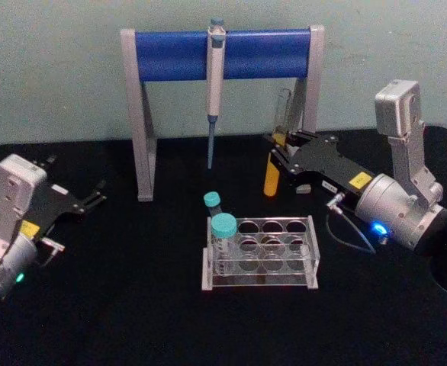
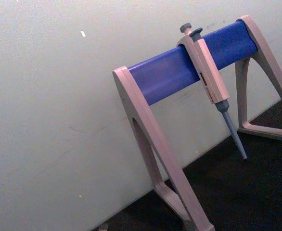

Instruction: Pick up the test tube from the test tube rack, shake it, then place it back into the test tube rack.

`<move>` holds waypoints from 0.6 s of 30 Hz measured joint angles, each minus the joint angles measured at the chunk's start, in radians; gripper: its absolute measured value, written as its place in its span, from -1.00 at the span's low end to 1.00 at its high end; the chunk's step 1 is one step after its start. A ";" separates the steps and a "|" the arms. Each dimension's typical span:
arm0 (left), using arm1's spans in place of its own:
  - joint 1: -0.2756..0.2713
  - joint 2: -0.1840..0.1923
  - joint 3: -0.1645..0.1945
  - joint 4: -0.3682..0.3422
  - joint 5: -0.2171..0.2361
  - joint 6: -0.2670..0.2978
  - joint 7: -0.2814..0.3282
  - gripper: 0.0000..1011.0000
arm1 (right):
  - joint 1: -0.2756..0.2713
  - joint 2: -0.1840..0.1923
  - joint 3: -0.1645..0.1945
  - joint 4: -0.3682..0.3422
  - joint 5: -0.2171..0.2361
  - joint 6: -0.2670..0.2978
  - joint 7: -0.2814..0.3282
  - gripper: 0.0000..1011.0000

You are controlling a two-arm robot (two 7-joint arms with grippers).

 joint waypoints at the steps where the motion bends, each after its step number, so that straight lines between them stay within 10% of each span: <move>1: 0.000 0.000 0.000 0.000 0.000 0.000 0.000 0.98 | 0.000 0.000 0.000 0.000 0.000 0.000 0.000 -0.55; 18: 0.000 0.000 0.000 0.000 0.000 0.000 0.000 0.98 | -0.073 0.048 0.041 -0.079 -0.007 0.026 -0.031 -0.55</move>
